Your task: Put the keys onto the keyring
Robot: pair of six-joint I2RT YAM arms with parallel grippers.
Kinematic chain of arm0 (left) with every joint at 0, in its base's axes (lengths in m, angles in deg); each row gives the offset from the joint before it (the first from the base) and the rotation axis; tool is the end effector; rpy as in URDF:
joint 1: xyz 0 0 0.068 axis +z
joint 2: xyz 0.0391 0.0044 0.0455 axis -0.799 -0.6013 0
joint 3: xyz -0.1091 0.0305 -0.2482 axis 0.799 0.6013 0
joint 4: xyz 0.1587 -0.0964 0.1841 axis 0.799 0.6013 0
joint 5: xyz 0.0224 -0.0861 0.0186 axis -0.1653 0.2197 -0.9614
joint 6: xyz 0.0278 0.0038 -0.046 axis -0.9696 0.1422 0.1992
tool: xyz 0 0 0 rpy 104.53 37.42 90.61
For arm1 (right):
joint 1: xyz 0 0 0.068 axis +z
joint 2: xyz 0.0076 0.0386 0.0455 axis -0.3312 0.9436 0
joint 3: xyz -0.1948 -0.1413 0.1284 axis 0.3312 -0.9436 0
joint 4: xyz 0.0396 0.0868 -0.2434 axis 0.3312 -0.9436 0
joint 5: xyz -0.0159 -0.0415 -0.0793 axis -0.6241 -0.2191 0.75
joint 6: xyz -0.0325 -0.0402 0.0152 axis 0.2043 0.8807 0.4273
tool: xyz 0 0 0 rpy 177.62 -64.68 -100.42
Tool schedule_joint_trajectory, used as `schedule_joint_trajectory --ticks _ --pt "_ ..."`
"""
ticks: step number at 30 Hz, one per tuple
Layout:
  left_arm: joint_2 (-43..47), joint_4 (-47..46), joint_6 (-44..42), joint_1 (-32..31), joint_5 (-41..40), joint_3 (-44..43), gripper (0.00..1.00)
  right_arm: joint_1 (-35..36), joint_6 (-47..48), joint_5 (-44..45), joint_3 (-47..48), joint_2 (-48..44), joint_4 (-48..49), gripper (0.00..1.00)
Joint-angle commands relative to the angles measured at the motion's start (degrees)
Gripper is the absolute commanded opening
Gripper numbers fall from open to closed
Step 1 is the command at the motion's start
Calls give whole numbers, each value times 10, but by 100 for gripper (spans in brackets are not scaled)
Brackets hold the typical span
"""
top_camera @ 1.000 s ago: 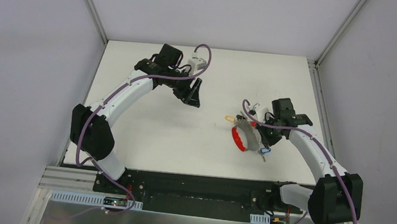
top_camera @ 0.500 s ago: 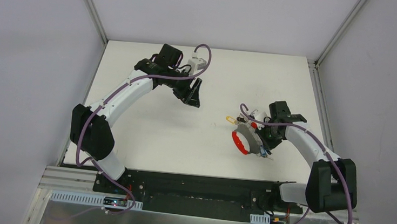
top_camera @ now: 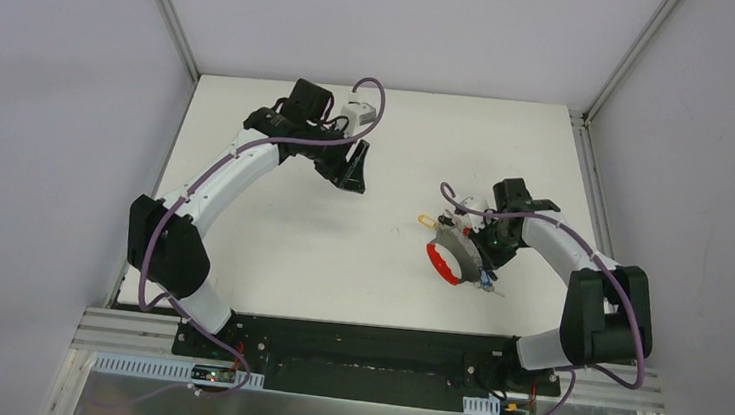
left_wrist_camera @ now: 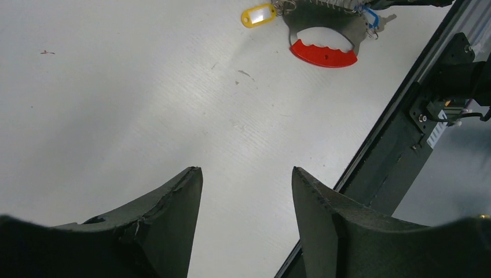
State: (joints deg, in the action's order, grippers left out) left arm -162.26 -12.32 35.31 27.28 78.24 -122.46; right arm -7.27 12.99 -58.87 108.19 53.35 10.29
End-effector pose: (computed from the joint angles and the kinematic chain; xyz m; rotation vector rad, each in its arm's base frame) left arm 0.3113 -0.1727 0.3374 0.9126 2.1359 -0.8836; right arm 0.2466 0.0584 0.1844 -1.4399 2.4218 0.0868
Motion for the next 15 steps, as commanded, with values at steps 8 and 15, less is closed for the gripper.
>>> schedule_joint_trajectory --ticks 8,15 --pt "31 3 7 13 -9 -4 59 -10 47 87 60 33 -29 6" --pt "30 4 6 14 -6 -4 59 -23 56 112 72 69 -24 10"
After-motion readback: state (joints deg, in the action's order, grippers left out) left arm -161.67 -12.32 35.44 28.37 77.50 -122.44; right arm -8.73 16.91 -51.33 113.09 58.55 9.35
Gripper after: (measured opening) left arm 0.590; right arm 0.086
